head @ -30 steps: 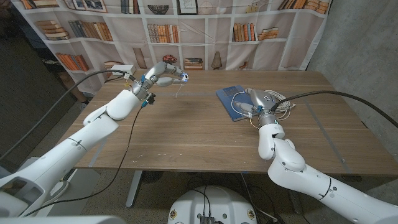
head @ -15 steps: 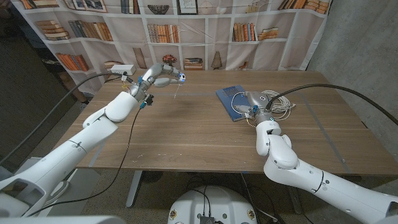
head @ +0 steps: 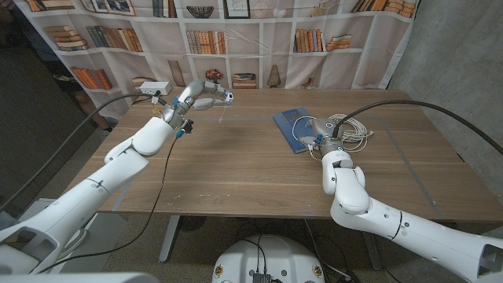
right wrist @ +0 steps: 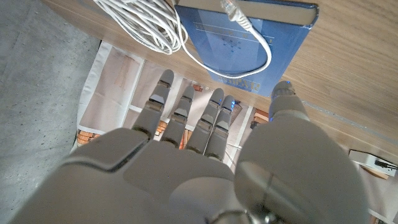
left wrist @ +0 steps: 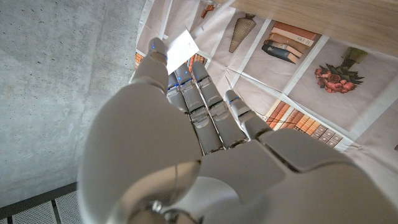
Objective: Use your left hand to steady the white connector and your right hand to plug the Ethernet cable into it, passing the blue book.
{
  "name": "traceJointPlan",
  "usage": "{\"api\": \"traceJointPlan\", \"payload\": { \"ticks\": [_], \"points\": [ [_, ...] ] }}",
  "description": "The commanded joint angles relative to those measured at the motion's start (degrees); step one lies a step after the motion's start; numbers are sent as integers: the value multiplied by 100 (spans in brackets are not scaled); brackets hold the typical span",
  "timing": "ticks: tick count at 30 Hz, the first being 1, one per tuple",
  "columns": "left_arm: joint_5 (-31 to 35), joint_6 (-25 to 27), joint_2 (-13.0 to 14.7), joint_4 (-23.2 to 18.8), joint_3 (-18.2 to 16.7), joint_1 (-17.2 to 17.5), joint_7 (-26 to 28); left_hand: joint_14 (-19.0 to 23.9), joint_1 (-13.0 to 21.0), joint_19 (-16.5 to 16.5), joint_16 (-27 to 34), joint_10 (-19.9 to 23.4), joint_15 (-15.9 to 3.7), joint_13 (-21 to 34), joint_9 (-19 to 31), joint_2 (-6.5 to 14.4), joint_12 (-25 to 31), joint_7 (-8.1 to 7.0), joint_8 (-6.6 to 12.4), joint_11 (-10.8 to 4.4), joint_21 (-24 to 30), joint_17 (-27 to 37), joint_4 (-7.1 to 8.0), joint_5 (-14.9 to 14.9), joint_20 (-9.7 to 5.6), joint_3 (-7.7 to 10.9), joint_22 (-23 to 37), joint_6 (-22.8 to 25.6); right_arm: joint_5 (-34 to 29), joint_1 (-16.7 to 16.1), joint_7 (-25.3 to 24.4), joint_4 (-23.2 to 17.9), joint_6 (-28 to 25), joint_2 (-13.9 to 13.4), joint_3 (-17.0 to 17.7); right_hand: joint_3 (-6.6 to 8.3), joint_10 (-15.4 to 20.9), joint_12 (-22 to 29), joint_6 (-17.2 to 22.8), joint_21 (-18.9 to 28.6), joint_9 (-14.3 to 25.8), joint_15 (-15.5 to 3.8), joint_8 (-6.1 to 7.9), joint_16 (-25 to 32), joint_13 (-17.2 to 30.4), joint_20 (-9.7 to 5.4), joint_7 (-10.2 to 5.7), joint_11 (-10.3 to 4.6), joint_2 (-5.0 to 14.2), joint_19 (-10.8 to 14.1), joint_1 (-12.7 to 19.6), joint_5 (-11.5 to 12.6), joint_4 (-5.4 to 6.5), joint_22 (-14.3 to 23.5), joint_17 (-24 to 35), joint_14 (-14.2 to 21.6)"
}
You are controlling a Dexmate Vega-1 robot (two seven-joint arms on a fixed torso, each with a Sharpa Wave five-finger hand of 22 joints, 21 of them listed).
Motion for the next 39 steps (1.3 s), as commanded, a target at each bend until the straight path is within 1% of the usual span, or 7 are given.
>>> {"api": "traceJointPlan", "payload": {
  "ticks": [1,7,14,20,27,33,39],
  "points": [
    [-11,-87,-8,30,-26,34,12,41,-18,15,12,635,-407,9,216,55,0,-100,-5,-584,23,17,400,26,-354,442,17,300,-684,-8,654,177,36,42,-49,20,8,-29,-1,-25,5,-67,-8,30,29,-70,-56,-43,-1,17,78,41,-30,8,11,45],
    [-35,-80,-7,5,-66,96,54,34,-22,8,12,640,-411,13,217,56,-2,-96,-11,-586,22,18,399,27,-347,462,17,296,-859,-149,816,209,170,88,104,24,34,-24,50,-23,3,-74,5,25,32,-92,-100,-42,5,27,87,42,-31,8,12,60],
    [-53,-120,-20,27,-79,119,63,37,-21,4,15,647,-420,22,218,59,-3,-100,-16,-581,22,21,393,29,-347,497,17,296,-1132,-239,1106,336,291,181,221,31,140,10,117,-21,2,-101,23,20,37,-125,-89,-26,9,40,108,46,-36,8,11,93],
    [-59,-118,-37,39,-63,117,46,38,-32,-1,16,638,-419,29,219,50,-9,-96,-16,-583,22,23,391,28,-349,524,17,310,-1344,-318,1321,430,408,247,344,32,221,36,95,-20,-1,-116,6,19,43,-164,-117,-33,14,50,110,47,-32,8,12,115],
    [-38,-97,-46,23,-50,116,49,34,-39,-2,15,642,-422,36,219,44,-10,-105,-18,-585,23,23,389,27,-349,547,17,315,-1495,-444,1434,517,548,316,527,32,271,50,93,-18,-3,-114,-1,16,46,-188,-124,-43,17,58,109,46,-29,7,13,127],
    [-28,-95,-52,11,-44,117,52,33,-48,-4,15,648,-421,41,220,39,-10,-106,-21,-586,23,24,388,25,-344,568,16,317,-1581,-527,1522,593,644,390,657,30,389,78,155,-2,-8,-120,10,30,53,-225,-203,-58,25,116,107,45,-20,7,14,210],
    [-28,-84,-57,-11,-43,131,60,24,-61,-2,14,636,-421,48,221,31,-18,-111,-25,-586,25,25,389,25,-340,590,17,314,-1831,-589,1653,668,674,431,709,28,426,81,214,5,-10,-121,27,33,55,-230,-212,-67,25,145,108,43,-18,7,13,246]
  ]
}}
